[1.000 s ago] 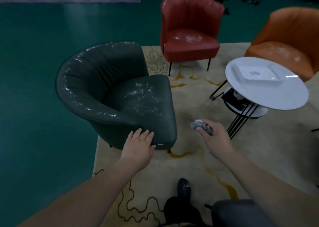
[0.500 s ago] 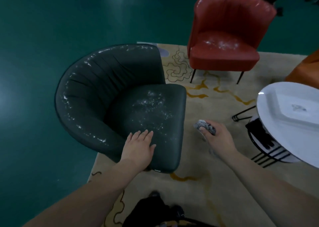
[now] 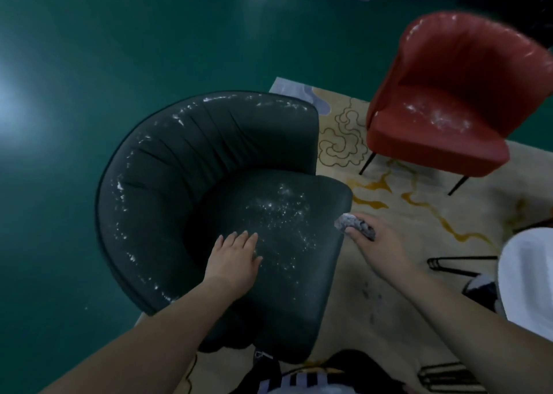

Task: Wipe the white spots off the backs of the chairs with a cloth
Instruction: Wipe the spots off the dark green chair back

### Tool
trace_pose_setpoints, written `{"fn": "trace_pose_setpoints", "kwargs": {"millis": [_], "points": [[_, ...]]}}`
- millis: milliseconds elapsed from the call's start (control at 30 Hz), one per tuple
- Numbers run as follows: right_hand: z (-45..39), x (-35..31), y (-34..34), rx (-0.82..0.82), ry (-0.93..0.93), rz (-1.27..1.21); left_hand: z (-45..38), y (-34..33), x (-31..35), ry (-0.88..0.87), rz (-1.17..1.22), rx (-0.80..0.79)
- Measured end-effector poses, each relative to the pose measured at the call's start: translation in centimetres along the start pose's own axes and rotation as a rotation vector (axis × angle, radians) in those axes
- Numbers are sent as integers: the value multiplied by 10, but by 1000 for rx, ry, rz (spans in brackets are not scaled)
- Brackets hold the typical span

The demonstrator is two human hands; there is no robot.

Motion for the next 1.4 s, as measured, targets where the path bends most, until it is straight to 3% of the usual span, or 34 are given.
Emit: {"fn": "trace_pose_setpoints", "kwargs": {"millis": [367, 767, 1067, 1400], "points": [[-130, -20, -79, -260, 193, 85, -30, -17, -28, 278, 130, 13], [-268, -40, -149, -793, 494, 1, -61, -67, 7, 886, 316, -51], [-262, -24, -206, -947, 566, 48, -43, -102, 28, 1122, 474, 20], [-204, 55, -278, -1048, 690, 103, -27, -216, 64, 1206, 684, 68]]}}
Point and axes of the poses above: each hand's wrist, its own z-axis away from the middle knuckle, its own y-axis out of the back of the hand, x = y × z, the point moved 5 cm from there along -z, towards the middle knuckle, and after that the axes turned 5 degrees about y, right-handed, at the moved point
